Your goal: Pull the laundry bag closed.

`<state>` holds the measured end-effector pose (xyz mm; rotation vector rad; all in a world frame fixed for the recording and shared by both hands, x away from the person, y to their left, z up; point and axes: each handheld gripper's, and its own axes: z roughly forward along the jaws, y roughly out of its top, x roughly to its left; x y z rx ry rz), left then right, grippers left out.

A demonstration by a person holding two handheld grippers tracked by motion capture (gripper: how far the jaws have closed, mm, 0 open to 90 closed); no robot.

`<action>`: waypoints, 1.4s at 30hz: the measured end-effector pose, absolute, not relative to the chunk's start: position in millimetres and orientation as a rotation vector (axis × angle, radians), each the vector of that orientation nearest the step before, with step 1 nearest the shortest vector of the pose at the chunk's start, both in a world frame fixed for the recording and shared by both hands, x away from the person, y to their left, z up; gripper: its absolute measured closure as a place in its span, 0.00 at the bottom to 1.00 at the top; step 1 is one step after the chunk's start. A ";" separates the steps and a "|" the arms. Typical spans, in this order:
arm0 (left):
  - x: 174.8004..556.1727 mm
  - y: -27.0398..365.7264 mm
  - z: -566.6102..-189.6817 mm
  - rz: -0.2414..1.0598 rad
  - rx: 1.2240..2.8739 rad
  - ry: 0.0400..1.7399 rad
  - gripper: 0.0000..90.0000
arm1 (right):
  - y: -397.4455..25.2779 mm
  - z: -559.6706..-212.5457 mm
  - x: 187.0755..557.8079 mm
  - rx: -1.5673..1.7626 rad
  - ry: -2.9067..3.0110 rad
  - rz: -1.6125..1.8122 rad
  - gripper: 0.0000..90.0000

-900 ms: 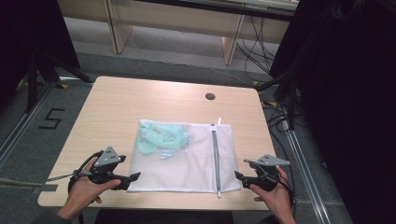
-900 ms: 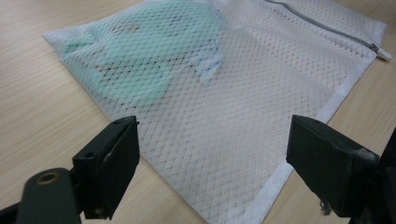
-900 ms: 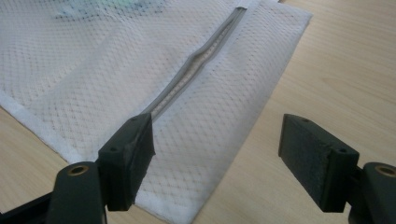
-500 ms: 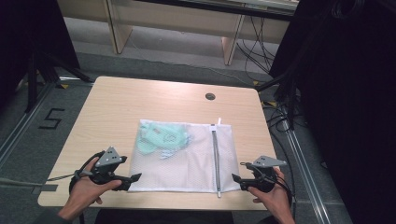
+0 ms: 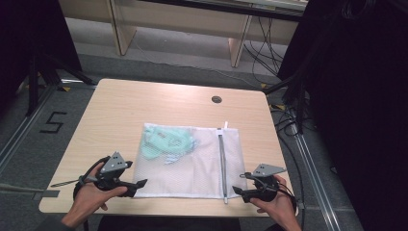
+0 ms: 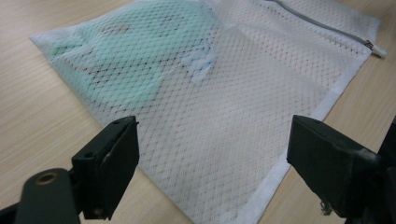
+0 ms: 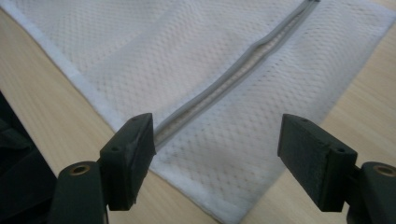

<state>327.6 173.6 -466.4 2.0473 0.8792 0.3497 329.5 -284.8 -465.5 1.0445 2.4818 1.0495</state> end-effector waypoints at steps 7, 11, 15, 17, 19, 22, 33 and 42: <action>327.9 168.2 -468.7 0.354 2.035 0.870 0.20 | -275.5 -468.4 327.4 0.871 2.583 1.024 0.40; 328.5 167.0 -468.8 0.341 2.044 0.876 0.20 | -269.6 -471.6 324.8 0.867 2.617 1.023 0.43; 328.3 162.5 -469.0 0.330 2.046 0.864 0.20 | -267.3 -472.9 324.4 0.841 2.657 0.997 0.45; 328.4 159.7 -469.0 0.319 2.050 0.848 0.20 | -265.7 -475.4 324.2 0.829 2.659 0.994 0.45; 327.7 155.4 -469.3 0.310 2.050 0.842 0.21 | -264.8 -476.3 323.7 0.833 2.668 0.985 0.46; 327.3 149.8 -470.1 0.306 2.059 0.813 0.22 | -262.5 -478.8 322.9 0.841 2.683 0.978 0.46; 328.7 131.2 -470.3 0.294 2.108 0.731 0.25 | -247.6 -482.5 316.9 0.786 2.725 0.902 0.44; 329.3 130.9 -470.9 0.289 2.115 0.730 0.25 | -243.6 -486.1 318.0 0.737 2.745 0.825 0.46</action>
